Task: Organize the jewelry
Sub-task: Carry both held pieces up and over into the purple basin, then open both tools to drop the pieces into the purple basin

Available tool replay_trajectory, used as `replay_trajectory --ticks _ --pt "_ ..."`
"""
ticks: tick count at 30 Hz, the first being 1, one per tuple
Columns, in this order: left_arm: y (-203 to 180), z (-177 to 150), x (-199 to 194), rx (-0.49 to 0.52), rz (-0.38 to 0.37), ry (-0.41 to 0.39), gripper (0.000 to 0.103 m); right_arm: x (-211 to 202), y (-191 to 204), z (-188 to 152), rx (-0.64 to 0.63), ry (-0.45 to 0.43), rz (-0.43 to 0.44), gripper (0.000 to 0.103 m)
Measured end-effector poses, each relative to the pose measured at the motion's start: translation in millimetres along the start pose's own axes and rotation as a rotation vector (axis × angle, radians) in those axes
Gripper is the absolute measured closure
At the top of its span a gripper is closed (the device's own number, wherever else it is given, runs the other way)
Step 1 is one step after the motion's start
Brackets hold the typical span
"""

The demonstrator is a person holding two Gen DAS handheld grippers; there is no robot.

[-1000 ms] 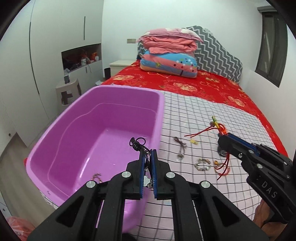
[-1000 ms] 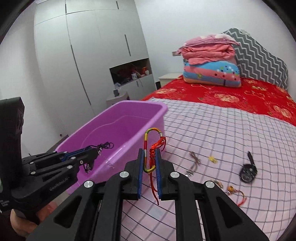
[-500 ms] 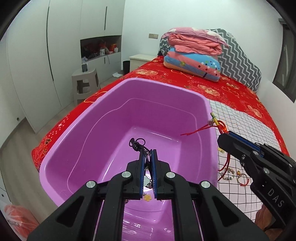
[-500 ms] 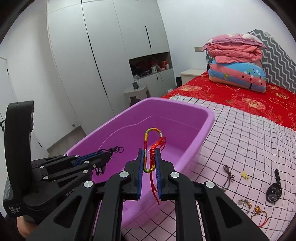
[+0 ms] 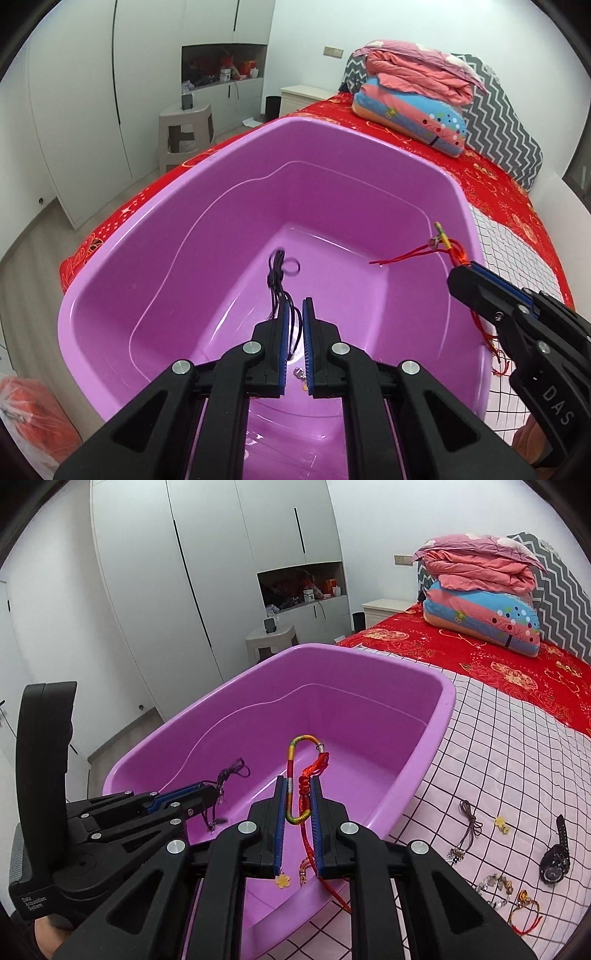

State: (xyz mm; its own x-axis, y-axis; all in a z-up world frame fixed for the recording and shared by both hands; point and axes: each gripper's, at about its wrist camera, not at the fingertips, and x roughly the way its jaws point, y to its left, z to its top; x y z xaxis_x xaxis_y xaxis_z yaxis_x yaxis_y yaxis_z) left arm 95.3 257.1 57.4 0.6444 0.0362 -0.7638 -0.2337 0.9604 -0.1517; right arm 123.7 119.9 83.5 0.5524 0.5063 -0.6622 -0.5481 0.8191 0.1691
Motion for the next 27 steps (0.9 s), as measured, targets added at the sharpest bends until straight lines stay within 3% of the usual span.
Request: replay_trajectory --ticks 5,6,8,9,10,11,17,27 --pt "1.5 2.9 6.2 -0.01 0.004 0.017 0.092 3.3 -2.4 2.9 0.001 0.006 -0.018 0.09" --pt "2.6 2.3 7.0 -0.014 0.003 0.023 0.089 3.9 -2.4 3.1 0.001 0.009 -0.019 0.086" --pt "5.7 1.4 6.6 -0.035 0.003 0.033 0.067 1.7 -3.6 2.2 0.005 -0.001 -0.034 0.071" --pt "5.3 2.1 4.0 -0.046 0.001 0.025 0.047 -1.0 -2.7 1.6 0.01 -0.009 -0.036 0.059" --pt "6.0 2.1 -1.0 -0.055 0.004 0.002 0.029 -4.0 -3.8 1.1 0.017 -0.019 -0.034 0.057" --pt "6.2 2.1 -4.0 -0.056 0.012 -0.013 0.022 -5.7 -5.4 1.1 0.022 -0.024 -0.033 0.057" --pt "9.2 2.8 -10.2 -0.072 0.034 -0.017 0.011 -13.1 -7.3 -1.2 0.025 -0.027 -0.042 0.057" --pt "6.9 -3.7 -16.1 -0.068 0.057 -0.012 0.011 -22.8 -14.5 -3.7 0.04 -0.037 -0.043 0.057"
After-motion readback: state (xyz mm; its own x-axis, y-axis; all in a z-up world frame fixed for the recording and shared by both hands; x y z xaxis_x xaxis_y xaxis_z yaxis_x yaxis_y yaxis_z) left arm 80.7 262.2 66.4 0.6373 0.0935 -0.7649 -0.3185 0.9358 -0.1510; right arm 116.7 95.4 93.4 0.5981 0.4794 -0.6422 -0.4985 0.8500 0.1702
